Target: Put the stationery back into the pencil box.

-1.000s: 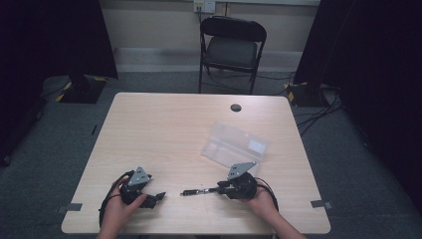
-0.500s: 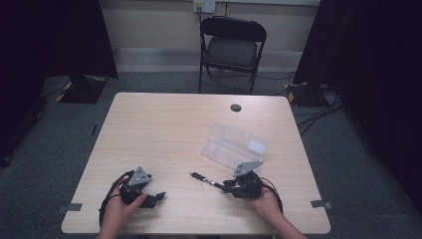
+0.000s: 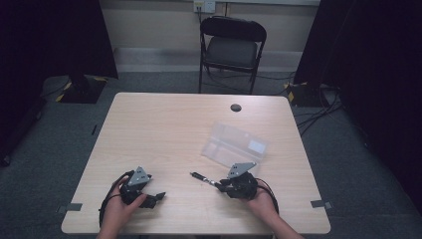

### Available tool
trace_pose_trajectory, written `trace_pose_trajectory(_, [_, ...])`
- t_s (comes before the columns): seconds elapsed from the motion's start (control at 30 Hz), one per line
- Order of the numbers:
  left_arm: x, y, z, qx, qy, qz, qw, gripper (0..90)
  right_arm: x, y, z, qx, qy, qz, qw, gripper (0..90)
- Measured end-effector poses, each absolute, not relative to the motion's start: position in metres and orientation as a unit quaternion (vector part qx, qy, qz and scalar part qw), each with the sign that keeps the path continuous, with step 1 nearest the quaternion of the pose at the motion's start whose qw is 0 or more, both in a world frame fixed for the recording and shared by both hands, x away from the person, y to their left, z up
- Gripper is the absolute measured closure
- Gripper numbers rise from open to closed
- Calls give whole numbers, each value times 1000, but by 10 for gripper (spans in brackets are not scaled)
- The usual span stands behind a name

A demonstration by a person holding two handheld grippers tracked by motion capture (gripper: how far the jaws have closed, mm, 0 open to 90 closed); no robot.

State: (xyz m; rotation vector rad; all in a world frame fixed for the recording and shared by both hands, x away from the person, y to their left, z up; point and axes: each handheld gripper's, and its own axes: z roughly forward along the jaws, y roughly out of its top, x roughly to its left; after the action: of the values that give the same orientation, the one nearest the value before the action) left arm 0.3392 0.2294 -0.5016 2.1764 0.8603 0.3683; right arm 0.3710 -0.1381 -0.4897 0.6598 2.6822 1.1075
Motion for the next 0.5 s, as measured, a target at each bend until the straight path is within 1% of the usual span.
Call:
trace_pose_trajectory(0.03, [339,229,-502,851,336,144,377,149,371,-138,-490,224,897,372,80,789])
trace_pose_trajectory(0.07, [339,229,-502,851,336,144,377,149,370,-138,-490,223,898,372,79,795])
trace_pose_trajectory(0.5, [339,229,-502,851,337,144,377,149,370,-137,-489,236,896,369,79,809])
